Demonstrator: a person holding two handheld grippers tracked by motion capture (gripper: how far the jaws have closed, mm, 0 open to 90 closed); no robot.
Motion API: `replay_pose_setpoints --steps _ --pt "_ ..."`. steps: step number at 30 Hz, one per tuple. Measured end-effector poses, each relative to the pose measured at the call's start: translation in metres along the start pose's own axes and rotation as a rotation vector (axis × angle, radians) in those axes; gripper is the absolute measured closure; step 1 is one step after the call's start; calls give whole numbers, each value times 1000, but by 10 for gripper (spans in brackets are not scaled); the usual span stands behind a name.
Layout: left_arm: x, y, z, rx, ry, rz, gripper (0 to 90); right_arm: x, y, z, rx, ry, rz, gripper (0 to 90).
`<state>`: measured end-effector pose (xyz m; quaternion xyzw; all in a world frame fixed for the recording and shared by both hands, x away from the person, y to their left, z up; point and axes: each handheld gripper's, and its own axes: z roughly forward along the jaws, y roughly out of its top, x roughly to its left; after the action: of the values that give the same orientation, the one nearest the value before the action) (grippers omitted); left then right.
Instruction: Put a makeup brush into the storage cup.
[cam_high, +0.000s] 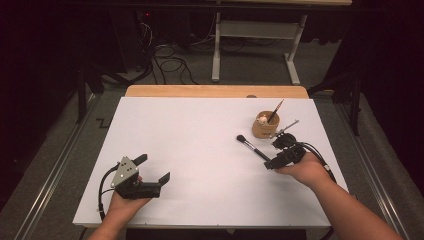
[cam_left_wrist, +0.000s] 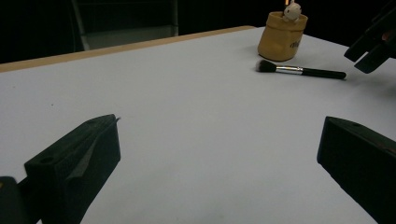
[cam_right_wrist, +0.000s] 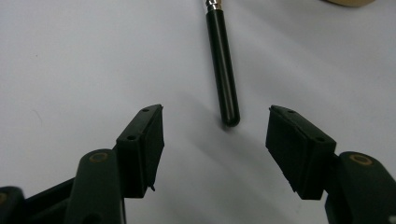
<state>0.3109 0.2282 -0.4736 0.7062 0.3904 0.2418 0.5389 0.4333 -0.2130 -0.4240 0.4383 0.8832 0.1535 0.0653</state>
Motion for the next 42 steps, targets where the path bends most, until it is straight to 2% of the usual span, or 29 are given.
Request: replay_pose_setpoints --steps 7,8,9,10,15,19,20,21,22,25,27,29,35,36,40,41,42 --pt "1 0 -1 -5 -2 1 2 -2 8 5 4 9 -24 484" --pt "1 0 -1 -3 -1 0 2 -1 10 6 12 10 -5 494" --pt "2 0 -1 0 -2 1 2 -3 12 7 3 14 -30 507" --pt "2 0 -1 -2 -2 0 2 -3 13 8 3 13 -33 516" --pt "2 0 0 3 -8 1 2 -6 20 15 41 -1 -48 540" --pt "2 0 1 -2 -10 2 2 -10 26 17 65 7 -62 589" --pt "2 0 1 -3 -8 4 2 -11 27 18 74 32 -50 595" --pt "2 0 0 -3 -7 3 2 -10 28 18 85 30 -33 598" --pt "2 0 0 2 -8 3 2 -12 28 19 80 37 -56 603" --pt "2 0 -1 0 -6 2 2 -11 29 23 98 27 -69 621" --pt "2 0 -1 -1 -7 3 2 -9 28 24 115 23 -48 634" --pt "1 0 -1 -2 -10 2 2 -11 28 26 111 20 -76 647" --pt "2 0 0 0 -7 2 2 -11 28 25 124 20 -52 697" --pt "2 0 0 2 -7 3 2 -14 29 26 120 22 -83 698" --pt "1 0 0 0 -8 -2 2 -15 29 29 128 19 -101 719" --pt "1 0 0 0 -8 1 2 -13 28 29 140 25 -74 728" --pt "1 0 0 0 -8 1 2 -12 28 29 142 28 -76 732"
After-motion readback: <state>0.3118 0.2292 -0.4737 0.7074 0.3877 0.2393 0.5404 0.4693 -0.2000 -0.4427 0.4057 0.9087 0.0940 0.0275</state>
